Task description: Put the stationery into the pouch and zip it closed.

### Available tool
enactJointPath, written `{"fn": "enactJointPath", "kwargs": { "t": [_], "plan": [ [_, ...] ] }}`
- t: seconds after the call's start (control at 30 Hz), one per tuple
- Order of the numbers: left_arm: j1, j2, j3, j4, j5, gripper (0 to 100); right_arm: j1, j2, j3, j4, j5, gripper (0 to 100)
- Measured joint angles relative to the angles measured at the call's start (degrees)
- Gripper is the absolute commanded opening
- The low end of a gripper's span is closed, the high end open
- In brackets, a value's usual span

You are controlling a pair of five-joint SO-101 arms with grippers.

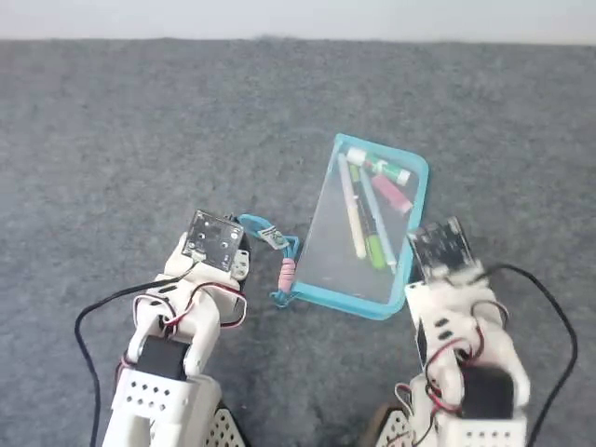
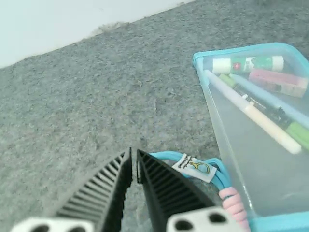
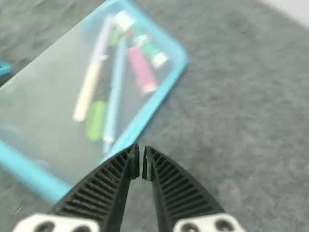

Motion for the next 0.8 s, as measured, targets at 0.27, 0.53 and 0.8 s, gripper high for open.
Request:
{"fn": "enactJointPath", "kwargs": {
  "t": [0.27, 0.53, 0.8],
  "plan": [
    [0.0, -8.3, 2.6, 1.4, 2.0, 3, 5.9, -1.6, 8.0, 0.0, 0.0, 0.6],
    [0.0, -18.5, 6.0, 6.3, 2.0, 8, 7.4, -2.1, 17.0, 0.0, -0.2, 0.6],
    [-1.8, -20.1, 9.9, 6.9, 2.1, 11, 7.4, -2.0, 19.9, 0.0, -0.2, 0.6]
  ]
}}
